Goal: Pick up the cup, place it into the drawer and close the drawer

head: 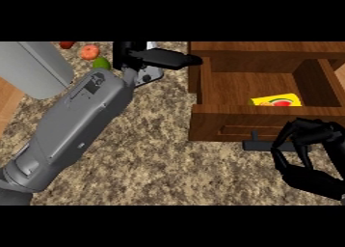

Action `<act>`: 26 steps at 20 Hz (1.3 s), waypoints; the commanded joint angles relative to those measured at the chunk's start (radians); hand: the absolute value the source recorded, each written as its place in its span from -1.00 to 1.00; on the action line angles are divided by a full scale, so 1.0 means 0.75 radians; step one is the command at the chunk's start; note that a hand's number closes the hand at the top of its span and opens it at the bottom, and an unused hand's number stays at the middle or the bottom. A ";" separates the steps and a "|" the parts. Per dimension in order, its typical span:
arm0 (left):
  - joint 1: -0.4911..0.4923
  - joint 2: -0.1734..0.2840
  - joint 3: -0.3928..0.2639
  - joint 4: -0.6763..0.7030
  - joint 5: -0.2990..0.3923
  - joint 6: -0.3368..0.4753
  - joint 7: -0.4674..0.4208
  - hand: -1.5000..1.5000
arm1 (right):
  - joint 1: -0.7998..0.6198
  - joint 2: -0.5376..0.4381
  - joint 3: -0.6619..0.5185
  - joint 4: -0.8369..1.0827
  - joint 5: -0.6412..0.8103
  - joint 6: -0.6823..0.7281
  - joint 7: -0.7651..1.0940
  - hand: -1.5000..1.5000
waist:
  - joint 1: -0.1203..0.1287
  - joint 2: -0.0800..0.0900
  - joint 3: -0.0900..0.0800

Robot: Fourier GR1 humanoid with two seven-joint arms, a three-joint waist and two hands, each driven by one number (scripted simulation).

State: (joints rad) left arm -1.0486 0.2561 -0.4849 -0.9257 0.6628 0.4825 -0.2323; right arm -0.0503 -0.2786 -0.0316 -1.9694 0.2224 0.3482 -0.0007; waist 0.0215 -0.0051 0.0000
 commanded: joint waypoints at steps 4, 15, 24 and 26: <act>0.230 0.215 0.083 -0.249 0.038 -0.116 0.060 -1.00 | -0.055 0.024 0.202 0.198 0.398 -0.146 -0.117 1.00 | 0.014 0.003 0.000; 0.577 0.350 0.188 -0.461 0.072 -0.246 -0.027 -1.00 | -0.356 -0.019 0.370 0.814 0.891 -0.386 -0.255 1.00 | 0.028 0.014 0.000; 0.744 0.442 0.293 -0.573 0.073 -0.356 -0.007 -1.00 | -0.825 0.123 0.211 1.620 0.920 -0.593 -0.423 1.00 | 0.027 0.019 0.001; 0.863 0.397 0.239 -0.719 0.022 -0.275 -0.049 -1.00 | -0.891 0.101 0.153 1.737 0.888 -0.593 -0.467 1.00 | 0.044 0.017 0.002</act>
State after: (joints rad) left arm -0.4975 0.5643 -0.2939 -1.3742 0.7041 0.2589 -0.2444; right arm -0.5943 -0.2022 0.1417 -0.8566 0.9019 -0.0849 -0.3032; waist 0.0446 0.0050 -0.0007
